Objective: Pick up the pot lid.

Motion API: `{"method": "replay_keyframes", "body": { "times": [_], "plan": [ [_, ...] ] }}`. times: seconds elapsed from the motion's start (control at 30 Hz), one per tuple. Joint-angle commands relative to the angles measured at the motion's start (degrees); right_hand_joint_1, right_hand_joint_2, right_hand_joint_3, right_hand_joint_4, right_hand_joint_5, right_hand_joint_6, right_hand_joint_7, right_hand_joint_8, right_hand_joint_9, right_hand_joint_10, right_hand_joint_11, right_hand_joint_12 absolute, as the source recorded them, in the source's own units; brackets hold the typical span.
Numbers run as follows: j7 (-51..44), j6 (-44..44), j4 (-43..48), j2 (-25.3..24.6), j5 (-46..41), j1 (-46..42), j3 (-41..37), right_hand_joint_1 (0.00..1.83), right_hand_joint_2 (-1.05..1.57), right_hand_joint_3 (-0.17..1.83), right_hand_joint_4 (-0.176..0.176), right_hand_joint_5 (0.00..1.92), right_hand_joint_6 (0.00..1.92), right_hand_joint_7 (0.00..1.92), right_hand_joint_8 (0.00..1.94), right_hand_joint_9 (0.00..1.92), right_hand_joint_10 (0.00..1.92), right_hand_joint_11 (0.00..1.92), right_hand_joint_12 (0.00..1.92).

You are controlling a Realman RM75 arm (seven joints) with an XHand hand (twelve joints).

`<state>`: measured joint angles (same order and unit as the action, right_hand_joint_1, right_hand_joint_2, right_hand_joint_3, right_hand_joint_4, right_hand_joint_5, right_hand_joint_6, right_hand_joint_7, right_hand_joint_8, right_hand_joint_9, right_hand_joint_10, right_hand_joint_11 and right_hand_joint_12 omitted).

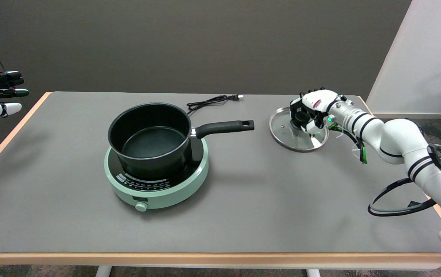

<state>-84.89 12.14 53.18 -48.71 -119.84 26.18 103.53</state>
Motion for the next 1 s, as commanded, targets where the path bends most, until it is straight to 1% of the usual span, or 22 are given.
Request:
{"method": "replay_keyframes", "body": {
  "times": [0.03,0.27,0.7,1.0],
  "plan": [
    [0.01,1.86,10.04,1.68,-0.04,-4.03,-5.17,1.36,0.94,0.40,0.176,0.71,1.03,0.92,1.19,0.84,1.25,0.62,1.11],
    [0.01,2.18,15.20,2.95,0.15,-5.08,-6.46,1.36,0.94,0.40,0.176,0.72,1.02,0.92,1.19,0.84,1.24,0.62,1.10],
    [0.01,2.18,18.61,3.22,0.06,-5.21,-6.54,1.36,0.94,0.40,0.176,0.72,1.01,0.92,1.19,0.84,1.23,0.63,1.10],
    [0.96,2.18,24.98,3.22,-0.20,-5.29,-9.77,1.36,0.95,0.40,0.176,0.72,1.01,0.91,1.19,0.85,1.22,0.64,1.11]
  ]
}}
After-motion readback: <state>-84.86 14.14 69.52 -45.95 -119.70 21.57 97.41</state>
